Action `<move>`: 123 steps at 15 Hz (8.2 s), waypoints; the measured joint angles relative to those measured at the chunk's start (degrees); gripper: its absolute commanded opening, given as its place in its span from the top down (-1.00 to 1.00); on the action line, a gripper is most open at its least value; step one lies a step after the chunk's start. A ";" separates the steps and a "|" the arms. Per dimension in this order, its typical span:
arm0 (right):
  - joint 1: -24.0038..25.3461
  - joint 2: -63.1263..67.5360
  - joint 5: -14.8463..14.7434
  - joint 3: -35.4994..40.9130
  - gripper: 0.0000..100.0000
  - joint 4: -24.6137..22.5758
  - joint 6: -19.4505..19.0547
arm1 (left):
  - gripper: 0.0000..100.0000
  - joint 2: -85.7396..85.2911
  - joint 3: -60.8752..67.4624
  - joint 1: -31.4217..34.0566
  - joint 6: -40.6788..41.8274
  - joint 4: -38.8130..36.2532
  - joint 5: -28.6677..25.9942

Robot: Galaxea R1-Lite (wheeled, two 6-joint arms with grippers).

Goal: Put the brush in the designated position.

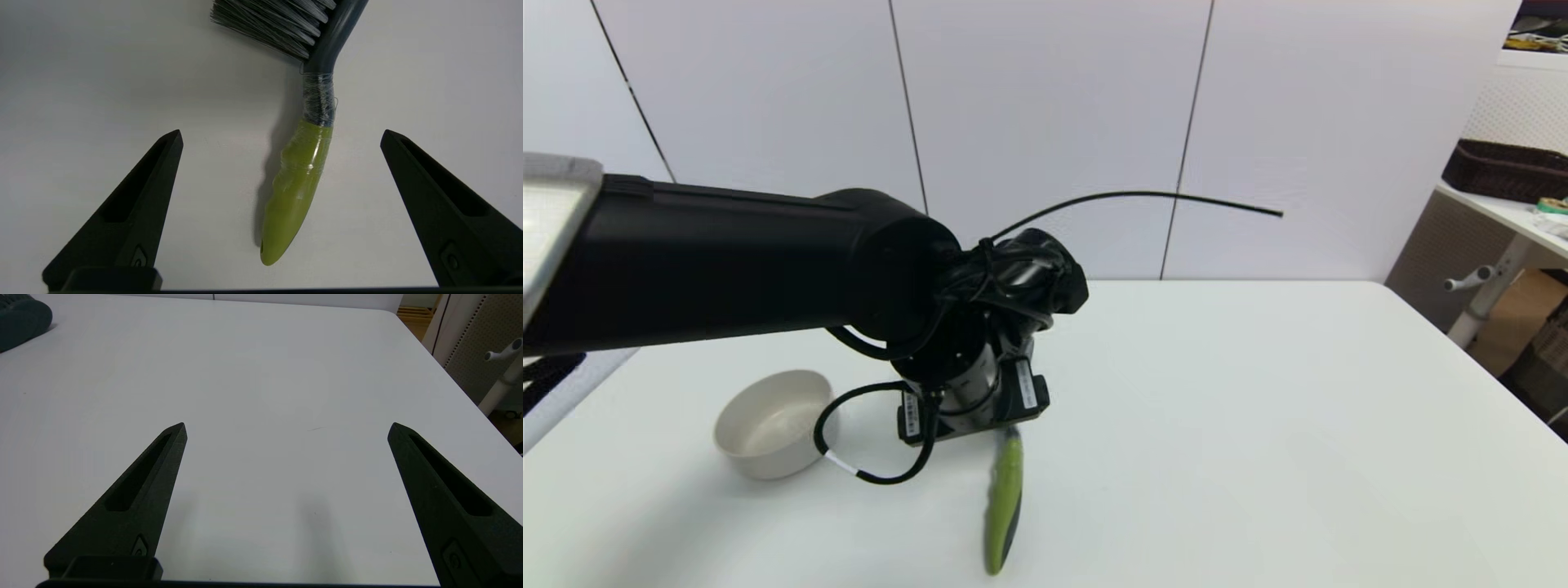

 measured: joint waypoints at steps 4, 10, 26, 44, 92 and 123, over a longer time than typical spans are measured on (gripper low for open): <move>0.00 0.00 0.04 0.00 -1.00 0.00 -0.02 | -1.00 1.18 6.46 -0.83 2.35 -11.76 -0.45; 0.00 0.00 0.01 0.00 -1.00 0.02 0.00 | -1.00 3.22 7.91 -0.96 9.18 -13.90 -0.30; 0.00 0.00 0.01 0.00 -1.00 0.00 0.00 | 1.00 7.06 5.24 0.20 13.68 -13.90 -0.17; 0.00 0.00 0.01 0.00 -1.00 0.02 -0.02 | 1.00 -11.36 1.68 22.38 35.73 -12.32 9.84; 0.00 0.00 0.04 0.00 -1.00 0.05 0.00 | -1.00 -22.60 53.59 66.30 60.14 -57.41 -28.17; 0.00 0.00 0.01 0.00 -1.00 0.02 -0.02 | -1.00 -110.34 93.11 47.21 58.87 -47.96 -20.26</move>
